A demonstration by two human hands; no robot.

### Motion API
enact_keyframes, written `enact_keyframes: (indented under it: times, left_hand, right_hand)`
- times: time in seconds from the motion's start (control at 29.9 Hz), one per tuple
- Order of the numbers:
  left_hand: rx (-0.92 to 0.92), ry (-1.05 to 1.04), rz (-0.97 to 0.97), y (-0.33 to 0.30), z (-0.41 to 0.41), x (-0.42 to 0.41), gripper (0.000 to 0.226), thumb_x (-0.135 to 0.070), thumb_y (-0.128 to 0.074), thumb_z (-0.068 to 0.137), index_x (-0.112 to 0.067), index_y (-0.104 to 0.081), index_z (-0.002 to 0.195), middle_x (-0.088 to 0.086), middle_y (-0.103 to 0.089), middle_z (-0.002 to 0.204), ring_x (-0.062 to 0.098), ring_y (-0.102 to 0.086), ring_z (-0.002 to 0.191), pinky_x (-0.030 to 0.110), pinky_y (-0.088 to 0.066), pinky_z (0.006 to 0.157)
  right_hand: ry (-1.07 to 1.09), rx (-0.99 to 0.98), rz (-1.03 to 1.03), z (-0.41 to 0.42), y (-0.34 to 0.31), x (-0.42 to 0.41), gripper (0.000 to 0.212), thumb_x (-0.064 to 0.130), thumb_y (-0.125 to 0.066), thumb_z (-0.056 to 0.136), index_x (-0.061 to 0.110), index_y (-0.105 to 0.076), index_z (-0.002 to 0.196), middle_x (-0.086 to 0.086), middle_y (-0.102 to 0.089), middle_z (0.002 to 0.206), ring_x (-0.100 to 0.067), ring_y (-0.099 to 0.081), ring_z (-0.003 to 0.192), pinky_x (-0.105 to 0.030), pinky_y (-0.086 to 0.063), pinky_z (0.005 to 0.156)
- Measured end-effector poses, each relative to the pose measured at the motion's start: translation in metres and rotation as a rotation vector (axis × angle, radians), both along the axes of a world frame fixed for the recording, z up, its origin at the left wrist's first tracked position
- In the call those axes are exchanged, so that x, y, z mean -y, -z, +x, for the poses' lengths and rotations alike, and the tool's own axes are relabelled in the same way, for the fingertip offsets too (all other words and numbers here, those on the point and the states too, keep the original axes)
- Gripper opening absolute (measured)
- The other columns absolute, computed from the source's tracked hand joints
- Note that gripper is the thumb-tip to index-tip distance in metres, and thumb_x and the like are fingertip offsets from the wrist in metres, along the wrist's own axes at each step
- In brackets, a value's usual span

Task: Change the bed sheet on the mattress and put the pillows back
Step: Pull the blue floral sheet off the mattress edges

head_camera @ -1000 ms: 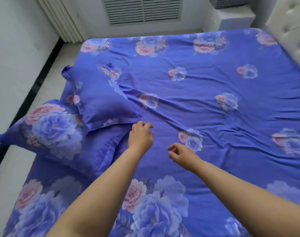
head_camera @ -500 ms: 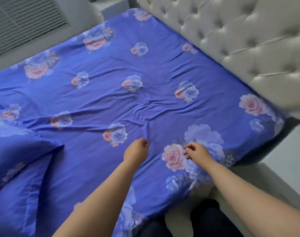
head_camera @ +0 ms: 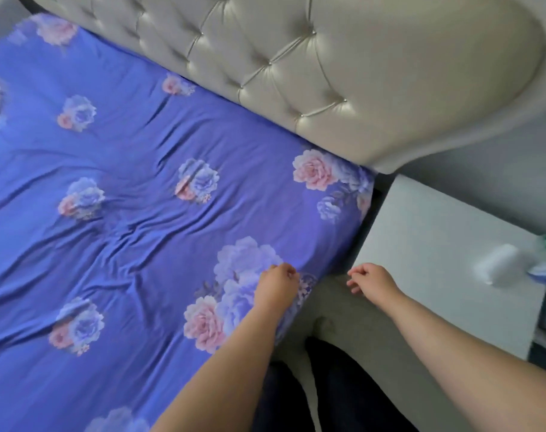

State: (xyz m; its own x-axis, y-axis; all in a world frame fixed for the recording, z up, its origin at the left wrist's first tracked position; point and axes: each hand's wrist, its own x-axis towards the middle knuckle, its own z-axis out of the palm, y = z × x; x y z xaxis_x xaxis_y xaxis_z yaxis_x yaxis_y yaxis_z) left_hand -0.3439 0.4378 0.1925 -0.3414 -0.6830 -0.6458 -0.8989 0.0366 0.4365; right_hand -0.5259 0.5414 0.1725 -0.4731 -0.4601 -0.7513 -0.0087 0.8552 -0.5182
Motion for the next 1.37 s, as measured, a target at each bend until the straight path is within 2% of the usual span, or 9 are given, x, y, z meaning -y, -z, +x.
enact_keyframes:
  times: [0.33,0.5,0.7,0.84,0.9,1.04,1.14,1.24,1.37]
  left_hand:
    - [0.108,0.228,-0.044,0.056,-0.052,0.057,0.030,-0.031,-0.049,0.093,-0.027,-0.059,0.120,0.005,-0.050,0.129,0.029,-0.038,0.123,0.032,-0.034,0.103]
    - [0.126,0.274,-0.134,0.073,-0.096,0.086,0.040,-0.032,-0.056,0.091,-0.027,-0.050,0.130,0.000,-0.042,0.136,0.028,-0.032,0.128,0.037,-0.037,0.101]
    - [0.155,0.282,-0.075,0.104,-0.153,0.101,0.055,-0.038,-0.060,0.089,-0.030,-0.037,0.138,-0.003,-0.035,0.141,0.027,-0.031,0.127,0.041,-0.044,0.092]
    - [0.141,0.197,-0.019,0.132,-0.192,0.095,0.054,-0.044,-0.058,0.089,-0.031,-0.037,0.138,-0.005,-0.033,0.143,0.024,-0.029,0.130,0.041,-0.039,0.096]
    - [0.138,0.171,-0.004,0.144,-0.207,0.089,0.055,-0.050,-0.056,0.088,-0.033,-0.037,0.137,-0.008,-0.032,0.144,0.022,-0.028,0.132,0.042,-0.035,0.099]
    - [0.125,0.150,0.008,0.166,-0.224,0.077,0.055,-0.051,-0.054,0.089,-0.033,-0.037,0.138,-0.011,-0.028,0.147,0.019,-0.029,0.133,0.041,-0.035,0.100]
    - [0.062,0.108,-0.034,0.181,-0.228,0.069,0.047,-0.038,-0.051,0.094,-0.029,-0.039,0.138,-0.007,-0.031,0.147,0.021,-0.032,0.132,0.041,-0.036,0.100]
    - [-0.059,0.055,-0.107,0.190,-0.227,0.068,0.040,-0.020,-0.044,0.096,-0.024,-0.044,0.136,-0.003,-0.036,0.146,0.023,-0.034,0.130,0.034,-0.031,0.103]
    - [-0.230,0.011,-0.262,0.181,-0.227,0.091,0.043,-0.022,-0.036,0.091,-0.023,-0.052,0.131,0.000,-0.043,0.141,0.024,-0.039,0.128,0.025,-0.025,0.104]
  right_hand:
    - [0.286,0.069,0.047,-0.040,0.052,0.016,0.014,0.009,-0.048,0.093,0.011,-0.061,0.089,-0.005,-0.068,0.078,-0.019,-0.062,0.063,-0.029,-0.049,0.070]
    - [0.383,0.070,0.025,-0.070,0.071,0.035,0.014,0.012,-0.046,0.096,0.014,-0.060,0.095,-0.009,-0.069,0.093,-0.021,-0.062,0.072,-0.026,-0.048,0.064]
    - [0.406,0.113,-0.064,-0.131,0.100,0.086,0.034,0.011,-0.045,0.097,0.005,-0.048,0.131,-0.008,-0.058,0.111,-0.024,-0.063,0.086,-0.032,-0.052,0.073]
    - [0.376,0.124,-0.074,-0.184,0.143,0.120,0.042,0.024,-0.052,0.093,0.008,-0.047,0.132,-0.014,-0.056,0.128,-0.032,-0.060,0.109,-0.041,-0.048,0.096]
    - [0.332,0.139,-0.038,-0.202,0.159,0.129,0.045,0.032,-0.055,0.090,0.011,-0.048,0.129,-0.008,-0.056,0.129,-0.026,-0.055,0.114,-0.035,-0.047,0.095]
    - [0.307,0.170,0.064,-0.225,0.194,0.140,0.071,0.033,-0.055,0.094,0.007,-0.018,0.149,-0.010,-0.035,0.148,-0.025,-0.037,0.135,-0.029,-0.032,0.102]
    - [0.458,0.258,0.044,-0.233,0.216,0.151,0.064,0.027,-0.050,0.097,0.005,-0.018,0.148,-0.016,-0.041,0.142,-0.030,-0.044,0.127,-0.034,-0.035,0.101]
    - [0.636,0.360,-0.017,-0.231,0.224,0.158,0.050,0.028,-0.057,0.091,0.003,-0.045,0.132,-0.013,-0.062,0.109,-0.024,-0.059,0.090,-0.031,-0.045,0.074]
    - [0.465,0.201,-0.112,-0.198,0.207,0.164,0.062,0.037,-0.068,0.065,0.015,-0.052,0.122,-0.006,-0.062,0.095,-0.021,-0.060,0.082,-0.030,-0.049,0.075]
